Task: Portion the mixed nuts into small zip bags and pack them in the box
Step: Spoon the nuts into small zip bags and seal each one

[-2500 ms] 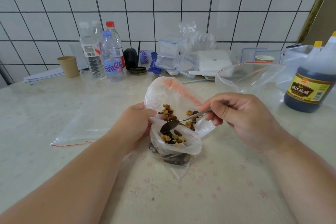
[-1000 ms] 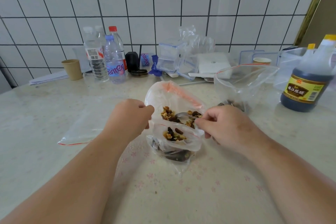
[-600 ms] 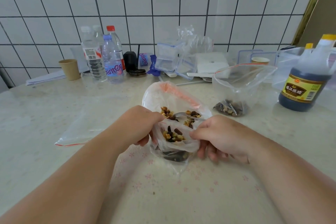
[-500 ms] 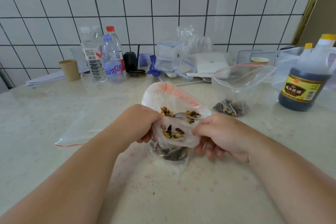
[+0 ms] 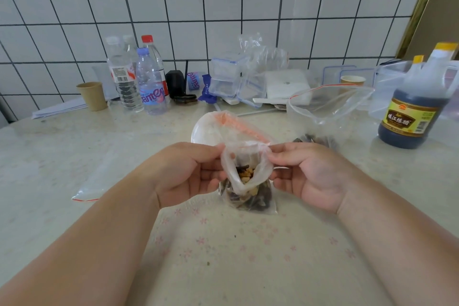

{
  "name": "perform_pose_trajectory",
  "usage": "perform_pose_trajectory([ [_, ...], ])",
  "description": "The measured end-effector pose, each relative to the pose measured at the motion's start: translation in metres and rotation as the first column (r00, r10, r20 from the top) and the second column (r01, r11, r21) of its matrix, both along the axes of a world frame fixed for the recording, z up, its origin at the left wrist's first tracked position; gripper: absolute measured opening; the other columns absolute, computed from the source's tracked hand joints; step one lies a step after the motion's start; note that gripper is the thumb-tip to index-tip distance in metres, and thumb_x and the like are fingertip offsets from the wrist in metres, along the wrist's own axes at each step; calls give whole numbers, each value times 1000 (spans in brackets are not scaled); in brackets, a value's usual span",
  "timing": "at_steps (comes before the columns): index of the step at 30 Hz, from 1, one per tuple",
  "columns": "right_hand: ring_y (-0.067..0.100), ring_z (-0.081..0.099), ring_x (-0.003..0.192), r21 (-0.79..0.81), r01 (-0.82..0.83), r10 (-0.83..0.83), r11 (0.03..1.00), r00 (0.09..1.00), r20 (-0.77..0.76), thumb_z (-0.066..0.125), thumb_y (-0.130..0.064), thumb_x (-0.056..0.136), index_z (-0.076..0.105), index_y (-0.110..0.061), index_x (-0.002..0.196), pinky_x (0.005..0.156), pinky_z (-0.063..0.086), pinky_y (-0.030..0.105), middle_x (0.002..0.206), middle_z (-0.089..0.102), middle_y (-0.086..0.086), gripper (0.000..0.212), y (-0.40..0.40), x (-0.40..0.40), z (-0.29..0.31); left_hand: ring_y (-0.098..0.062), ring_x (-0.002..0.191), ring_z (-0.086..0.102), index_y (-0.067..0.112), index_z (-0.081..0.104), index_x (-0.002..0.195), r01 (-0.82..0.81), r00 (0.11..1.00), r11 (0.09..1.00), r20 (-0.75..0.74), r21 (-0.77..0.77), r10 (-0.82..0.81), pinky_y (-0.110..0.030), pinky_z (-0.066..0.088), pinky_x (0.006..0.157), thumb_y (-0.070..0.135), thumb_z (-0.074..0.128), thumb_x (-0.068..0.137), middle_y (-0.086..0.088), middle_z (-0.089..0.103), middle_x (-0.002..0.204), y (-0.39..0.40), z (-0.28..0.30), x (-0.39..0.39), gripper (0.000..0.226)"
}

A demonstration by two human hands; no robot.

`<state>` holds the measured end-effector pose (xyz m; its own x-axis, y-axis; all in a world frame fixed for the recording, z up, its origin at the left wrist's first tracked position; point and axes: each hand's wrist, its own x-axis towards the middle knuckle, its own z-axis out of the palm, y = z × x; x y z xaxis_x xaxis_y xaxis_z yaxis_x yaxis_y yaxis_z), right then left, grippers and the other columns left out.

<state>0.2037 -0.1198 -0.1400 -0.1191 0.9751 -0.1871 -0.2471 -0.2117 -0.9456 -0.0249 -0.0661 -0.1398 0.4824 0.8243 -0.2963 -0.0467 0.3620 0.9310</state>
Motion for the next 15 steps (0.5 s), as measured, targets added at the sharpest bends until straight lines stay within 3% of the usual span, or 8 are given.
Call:
perform_pose_trajectory([
  [4, 13, 60, 54, -7, 47, -47, 999, 997, 69, 69, 1, 82, 76, -7, 80, 46, 50, 23, 72, 69, 12, 10, 2, -5, -7, -16, 62, 64, -6, 76, 107, 50, 998, 998, -46, 32, -48, -23, 56, 52, 24, 80, 71, -20, 70, 91, 0, -6, 4, 47],
  [7, 12, 58, 51, 11, 50, -51, 999, 978, 200, 73, -1, 78, 74, -11, 73, 45, 47, 23, 67, 67, 9, 11, 1, -9, -9, -17, 61, 65, 10, 80, 78, 64, 986, 987, -164, 148, -39, -22, 55, 52, 16, 84, 77, -19, 76, 89, -3, -7, 8, 7],
  [8, 11, 57, 50, 36, 66, -74, 997, 950, 302, 74, -3, 74, 72, -13, 71, 46, 47, 23, 65, 66, 8, 10, 0, -10, -9, -17, 59, 65, 11, 77, 74, 40, 978, 978, -209, 202, 3, -22, 55, 52, 9, 83, 82, -18, 76, 84, -3, -8, 8, 10],
  [9, 10, 57, 48, 81, 92, -119, 992, 889, 441, 72, -9, 69, 69, -17, 69, 48, 47, 25, 62, 65, 5, 8, -1, -10, -9, -17, 57, 65, 10, 74, 75, 10, 963, 963, -263, 270, 63, -23, 54, 51, 3, 80, 84, -15, 75, 78, -3, -10, 9, 13],
  [11, 8, 57, 47, 196, 117, -223, 974, 664, 713, 62, -23, 57, 67, -25, 69, 52, 44, 26, 54, 64, -6, 12, -1, -9, -10, -15, 53, 64, 10, 68, 78, -9, 886, 879, -403, 477, 228, -21, 52, 49, 0, 72, 82, -4, 71, 64, -3, -12, 9, 12],
  [13, 9, 59, 51, 277, 80, -278, 958, 511, 814, 57, -32, 56, 64, -39, 74, 55, 43, 25, 51, 63, -12, 20, -1, -7, -10, -8, 48, 64, 18, 66, 79, 40, 769, 755, -503, 654, 395, -19, 49, 45, 5, 69, 79, 9, 67, 58, -4, -13, 9, 13],
  [15, 9, 61, 52, 317, 42, -302, 947, 444, 843, 55, -37, 60, 62, -42, 74, 55, 44, 25, 52, 64, -14, 17, -3, -6, -11, -6, 52, 64, 29, 65, 79, 85, 696, 676, -530, 732, 485, -20, 50, 46, 13, 67, 81, 18, 66, 63, -5, -13, 10, 16],
])
